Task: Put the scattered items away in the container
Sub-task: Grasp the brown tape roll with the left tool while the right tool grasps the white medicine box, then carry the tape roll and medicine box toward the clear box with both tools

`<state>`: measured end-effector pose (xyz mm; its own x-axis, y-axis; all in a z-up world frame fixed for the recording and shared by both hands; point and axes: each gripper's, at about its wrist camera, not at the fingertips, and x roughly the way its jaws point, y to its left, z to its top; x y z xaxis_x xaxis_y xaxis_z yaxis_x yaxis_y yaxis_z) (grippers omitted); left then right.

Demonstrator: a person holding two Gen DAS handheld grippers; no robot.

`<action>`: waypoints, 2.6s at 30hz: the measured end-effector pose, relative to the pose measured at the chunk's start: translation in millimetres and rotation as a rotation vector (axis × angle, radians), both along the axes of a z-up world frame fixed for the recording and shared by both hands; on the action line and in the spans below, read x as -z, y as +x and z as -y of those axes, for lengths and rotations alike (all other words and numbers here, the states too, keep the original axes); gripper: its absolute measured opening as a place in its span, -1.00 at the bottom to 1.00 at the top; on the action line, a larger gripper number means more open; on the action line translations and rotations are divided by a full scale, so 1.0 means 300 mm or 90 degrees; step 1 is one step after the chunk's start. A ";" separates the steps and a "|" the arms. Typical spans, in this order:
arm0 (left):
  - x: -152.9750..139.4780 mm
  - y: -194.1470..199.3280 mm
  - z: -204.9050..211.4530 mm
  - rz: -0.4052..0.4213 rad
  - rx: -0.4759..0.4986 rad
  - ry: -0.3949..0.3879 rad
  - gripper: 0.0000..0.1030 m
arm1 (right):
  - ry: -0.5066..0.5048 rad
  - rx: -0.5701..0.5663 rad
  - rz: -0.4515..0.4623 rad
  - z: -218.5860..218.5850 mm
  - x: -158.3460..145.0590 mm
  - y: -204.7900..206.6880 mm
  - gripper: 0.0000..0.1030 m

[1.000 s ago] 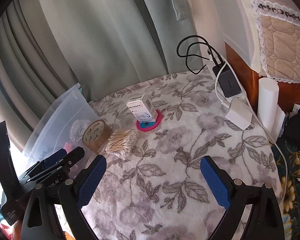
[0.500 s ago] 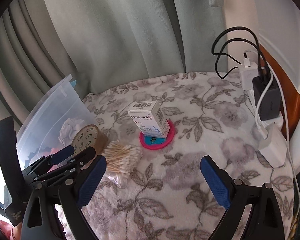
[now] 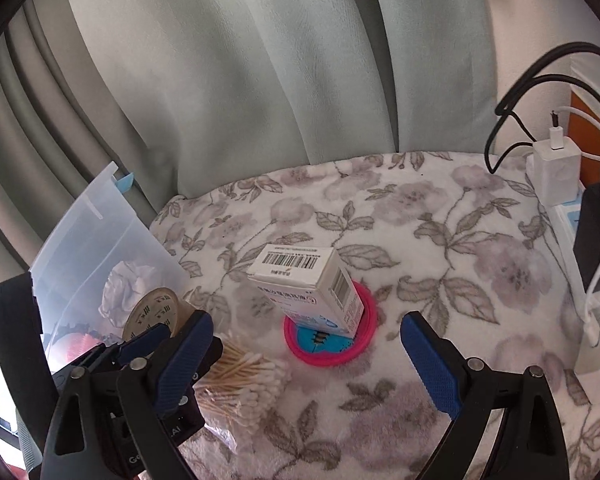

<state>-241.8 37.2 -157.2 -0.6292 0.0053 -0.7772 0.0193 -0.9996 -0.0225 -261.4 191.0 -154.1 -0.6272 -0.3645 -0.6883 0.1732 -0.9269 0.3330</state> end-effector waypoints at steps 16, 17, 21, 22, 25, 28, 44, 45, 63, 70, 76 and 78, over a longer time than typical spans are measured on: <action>-0.004 0.003 0.031 -0.010 -0.014 0.021 -0.37 | -0.023 0.035 0.016 0.010 0.045 -0.066 0.14; -0.006 0.004 0.029 -0.011 -0.009 0.025 -0.48 | -0.025 0.039 0.014 0.004 0.041 -0.063 0.14; -0.014 0.012 0.010 -0.013 0.005 0.029 -0.74 | -0.031 0.051 0.008 -0.021 0.028 -0.049 0.11; -0.016 0.015 0.007 -0.016 0.005 0.027 -0.75 | -0.032 0.054 0.006 -0.029 0.024 -0.045 0.11; -0.023 0.020 0.002 -0.017 0.005 0.024 -0.76 | -0.038 0.063 -0.004 -0.054 0.005 -0.030 0.11; -0.036 0.032 -0.007 -0.025 0.005 0.015 -0.77 | -0.044 0.071 -0.010 -0.070 -0.015 -0.016 0.11; -0.205 0.120 -0.010 -0.086 0.011 0.013 -0.80 | -0.043 0.072 -0.046 -0.075 -0.171 0.130 0.11; -0.220 0.130 -0.010 -0.091 0.012 0.015 -0.80 | -0.043 0.072 -0.049 -0.073 -0.183 0.143 0.11; -0.490 0.392 -0.008 -0.172 0.046 0.081 -0.79 | -0.055 0.093 -0.125 -0.070 -0.417 0.432 0.11; -0.582 0.511 -0.003 -0.206 0.058 0.106 -0.79 | -0.054 0.107 -0.155 -0.065 -0.502 0.548 0.11; -0.654 0.594 0.029 -0.239 0.058 0.121 -0.79 | -0.046 0.100 -0.179 -0.026 -0.569 0.627 0.11; -0.673 0.618 0.047 -0.249 0.054 0.126 -0.79 | -0.042 0.096 -0.188 -0.007 -0.591 0.648 0.11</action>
<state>-56.3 23.2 44.7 -0.8662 0.1947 -0.4601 -0.1110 -0.9730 -0.2026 -66.9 193.2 23.1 -0.8458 -0.2909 -0.4471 0.1341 -0.9273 0.3496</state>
